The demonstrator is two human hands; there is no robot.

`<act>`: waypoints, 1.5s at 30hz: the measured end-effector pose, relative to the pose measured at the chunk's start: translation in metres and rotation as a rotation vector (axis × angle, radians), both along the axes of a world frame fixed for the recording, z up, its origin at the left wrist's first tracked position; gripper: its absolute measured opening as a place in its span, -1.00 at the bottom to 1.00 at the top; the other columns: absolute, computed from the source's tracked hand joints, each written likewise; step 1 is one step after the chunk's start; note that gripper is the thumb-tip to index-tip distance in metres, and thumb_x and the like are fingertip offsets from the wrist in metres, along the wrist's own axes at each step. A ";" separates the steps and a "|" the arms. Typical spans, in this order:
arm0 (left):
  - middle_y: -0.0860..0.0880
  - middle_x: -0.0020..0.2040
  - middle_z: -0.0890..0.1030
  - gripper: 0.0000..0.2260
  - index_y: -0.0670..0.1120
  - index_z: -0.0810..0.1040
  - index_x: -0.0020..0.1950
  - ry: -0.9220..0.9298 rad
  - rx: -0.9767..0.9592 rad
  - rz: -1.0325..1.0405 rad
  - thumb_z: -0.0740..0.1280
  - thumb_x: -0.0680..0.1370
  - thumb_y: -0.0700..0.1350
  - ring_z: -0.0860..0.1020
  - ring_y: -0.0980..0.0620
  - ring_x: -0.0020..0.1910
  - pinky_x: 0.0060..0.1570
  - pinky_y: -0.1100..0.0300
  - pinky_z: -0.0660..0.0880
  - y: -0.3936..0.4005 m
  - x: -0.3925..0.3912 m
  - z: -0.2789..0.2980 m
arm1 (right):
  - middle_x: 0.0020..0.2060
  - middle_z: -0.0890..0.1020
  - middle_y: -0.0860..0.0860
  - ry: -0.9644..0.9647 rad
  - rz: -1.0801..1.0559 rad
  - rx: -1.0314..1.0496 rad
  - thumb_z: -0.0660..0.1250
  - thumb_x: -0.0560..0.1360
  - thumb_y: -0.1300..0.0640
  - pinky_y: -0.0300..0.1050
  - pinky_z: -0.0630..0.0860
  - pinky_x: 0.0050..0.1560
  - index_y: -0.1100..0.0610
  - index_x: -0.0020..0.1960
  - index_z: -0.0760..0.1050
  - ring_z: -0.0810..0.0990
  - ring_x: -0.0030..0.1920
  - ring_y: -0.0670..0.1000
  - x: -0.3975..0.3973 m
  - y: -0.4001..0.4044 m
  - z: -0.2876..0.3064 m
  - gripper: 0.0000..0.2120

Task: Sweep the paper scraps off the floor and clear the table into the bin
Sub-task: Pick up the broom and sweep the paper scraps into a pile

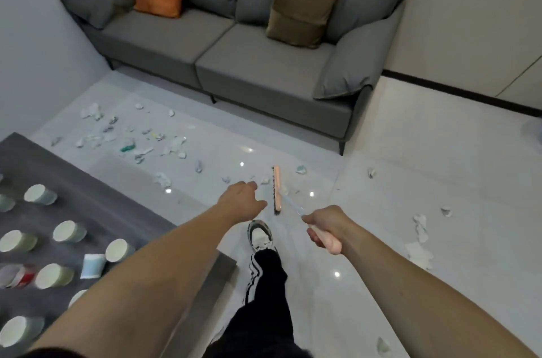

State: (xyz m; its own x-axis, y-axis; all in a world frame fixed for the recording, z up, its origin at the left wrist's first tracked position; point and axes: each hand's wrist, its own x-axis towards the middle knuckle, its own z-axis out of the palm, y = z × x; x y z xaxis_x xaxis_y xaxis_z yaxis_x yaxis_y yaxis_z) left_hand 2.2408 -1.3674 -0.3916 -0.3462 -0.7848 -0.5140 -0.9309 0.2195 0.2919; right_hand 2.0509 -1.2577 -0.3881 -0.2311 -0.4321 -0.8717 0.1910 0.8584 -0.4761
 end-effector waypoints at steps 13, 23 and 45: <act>-0.14 0.23 0.53 -0.45 -0.12 0.36 0.43 0.059 0.060 0.324 0.29 0.53 0.13 0.48 -0.11 0.21 0.13 0.07 0.44 -0.344 0.038 -0.003 | -0.33 0.53 0.14 0.176 0.259 0.020 0.45 0.51 0.22 -0.29 0.36 -0.55 0.31 0.00 0.50 0.42 -0.53 -0.01 -0.023 -0.393 0.018 -0.81; -0.13 0.31 0.48 -0.43 -0.10 0.33 0.45 0.029 -0.014 0.626 0.29 0.52 0.14 0.45 -0.11 0.25 0.09 0.10 0.40 -0.558 0.098 -0.017 | -0.45 0.48 0.13 0.094 0.615 -0.032 0.41 0.54 0.22 -0.28 0.31 -0.60 0.31 -0.07 0.50 0.37 -0.63 -0.03 0.038 -0.688 -0.011 -0.84; -0.11 0.31 0.46 -0.45 -0.07 0.32 0.44 0.006 -0.050 1.096 0.27 0.52 0.15 0.44 -0.10 0.25 0.10 0.06 0.45 -0.961 0.299 -0.004 | -0.64 0.45 0.07 0.162 1.135 -0.096 0.40 0.47 0.33 -0.24 0.38 -0.56 0.32 -0.19 0.53 0.38 -0.66 0.00 0.271 -1.177 -0.034 -0.91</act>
State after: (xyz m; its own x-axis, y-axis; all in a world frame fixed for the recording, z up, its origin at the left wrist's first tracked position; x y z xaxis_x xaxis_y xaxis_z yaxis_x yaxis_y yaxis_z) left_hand 2.5395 -2.3283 -0.3961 0.5500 -0.6877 -0.4740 -0.6264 -0.7150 0.3104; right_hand 2.3217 -2.4348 -0.4219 0.2273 -0.5262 -0.8194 -0.7386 0.4552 -0.4972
